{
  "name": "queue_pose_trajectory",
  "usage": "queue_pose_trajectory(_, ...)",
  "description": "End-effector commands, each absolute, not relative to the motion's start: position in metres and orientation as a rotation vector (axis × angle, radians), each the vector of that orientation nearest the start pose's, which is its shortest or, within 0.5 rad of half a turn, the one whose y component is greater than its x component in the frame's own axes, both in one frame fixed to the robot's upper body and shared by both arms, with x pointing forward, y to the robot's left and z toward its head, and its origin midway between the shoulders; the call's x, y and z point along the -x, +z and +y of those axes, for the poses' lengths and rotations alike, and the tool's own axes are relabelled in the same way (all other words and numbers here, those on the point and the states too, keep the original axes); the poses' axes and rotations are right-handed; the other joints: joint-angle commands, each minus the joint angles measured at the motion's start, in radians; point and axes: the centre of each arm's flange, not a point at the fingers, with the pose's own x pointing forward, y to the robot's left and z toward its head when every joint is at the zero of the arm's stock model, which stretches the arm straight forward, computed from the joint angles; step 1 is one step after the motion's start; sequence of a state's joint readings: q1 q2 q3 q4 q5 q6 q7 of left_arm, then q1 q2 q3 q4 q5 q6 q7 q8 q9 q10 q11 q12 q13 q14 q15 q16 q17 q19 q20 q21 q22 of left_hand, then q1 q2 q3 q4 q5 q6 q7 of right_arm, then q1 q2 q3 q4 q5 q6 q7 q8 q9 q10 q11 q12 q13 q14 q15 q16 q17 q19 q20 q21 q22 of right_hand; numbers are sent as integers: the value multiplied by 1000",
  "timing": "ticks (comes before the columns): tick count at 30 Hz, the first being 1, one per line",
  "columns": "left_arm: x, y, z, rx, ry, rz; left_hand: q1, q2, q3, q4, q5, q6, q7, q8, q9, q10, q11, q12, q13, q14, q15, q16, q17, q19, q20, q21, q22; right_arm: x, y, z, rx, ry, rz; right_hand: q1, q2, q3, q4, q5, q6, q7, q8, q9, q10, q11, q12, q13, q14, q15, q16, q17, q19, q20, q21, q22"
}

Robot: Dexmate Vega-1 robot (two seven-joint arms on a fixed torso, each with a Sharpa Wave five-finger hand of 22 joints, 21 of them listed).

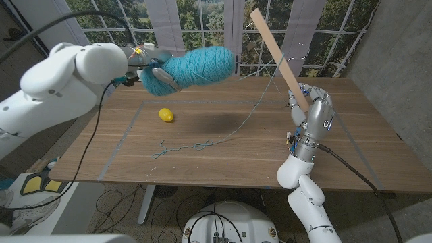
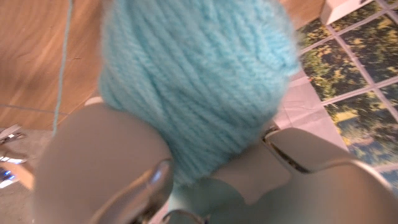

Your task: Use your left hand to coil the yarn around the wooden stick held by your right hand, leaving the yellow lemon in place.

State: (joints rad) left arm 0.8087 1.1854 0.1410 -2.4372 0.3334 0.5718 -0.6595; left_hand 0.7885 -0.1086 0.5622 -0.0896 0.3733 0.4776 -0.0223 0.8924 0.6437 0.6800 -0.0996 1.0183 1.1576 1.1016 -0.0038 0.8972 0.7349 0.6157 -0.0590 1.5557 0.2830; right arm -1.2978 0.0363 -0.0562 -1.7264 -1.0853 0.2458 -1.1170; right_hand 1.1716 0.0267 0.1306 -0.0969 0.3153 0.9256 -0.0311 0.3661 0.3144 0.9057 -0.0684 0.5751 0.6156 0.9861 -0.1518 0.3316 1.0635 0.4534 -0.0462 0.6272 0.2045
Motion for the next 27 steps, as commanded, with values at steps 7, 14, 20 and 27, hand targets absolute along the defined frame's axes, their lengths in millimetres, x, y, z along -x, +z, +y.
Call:
queue_pose_trajectory(7, -394, 189, 198, -1543, -446, -571, 250, 279, 152, 141, -8, 10, 8, -7, -3, 25, -6, -2, -1, 206, -206, -13, 442, -3, -91, 10, -5, -487, -74, -211, 667, -993, -1117, 126, 121, -1, 6, 7, 137, -137, 6, 3, 91, -92, 4, 4, 10, -82, -7, 7, -7, -153, 10, 0)
queue_pose_trajectory(14, -391, 198, 175, -1568, -513, -607, 252, 279, 151, 137, -11, 12, 9, -7, -2, 29, -5, -3, -3, 211, -206, -13, 446, -3, -90, 11, -7, -497, -77, -201, 722, -960, -1122, 128, 122, -4, 7, 8, 137, -137, 4, 3, 93, -92, 3, 6, 12, -81, -10, 9, -9, -153, 14, 0)
queue_pose_trajectory(20, -385, 211, 165, -1551, -542, -657, 252, 280, 149, 134, -13, 10, 11, -10, -2, 28, -4, -2, 1, 211, -206, -20, 444, -3, -90, 12, -9, -503, -83, -194, 777, -950, -1125, 128, 123, -6, 9, 8, 139, -137, 3, 3, 93, -90, 1, 7, 13, -81, -14, 11, -10, -153, 17, -1)
queue_pose_trajectory(27, -378, 226, 157, -1535, -542, -697, 253, 280, 148, 130, -16, 11, 11, -10, -1, 30, -4, -3, 1, 212, -206, -25, 445, -2, -90, 12, -11, -505, -91, -184, 866, -926, -1152, 130, 123, -8, 10, 9, 138, -137, 1, 4, 94, -90, -2, 5, 15, -81, -17, 14, -12, -153, 21, -1)
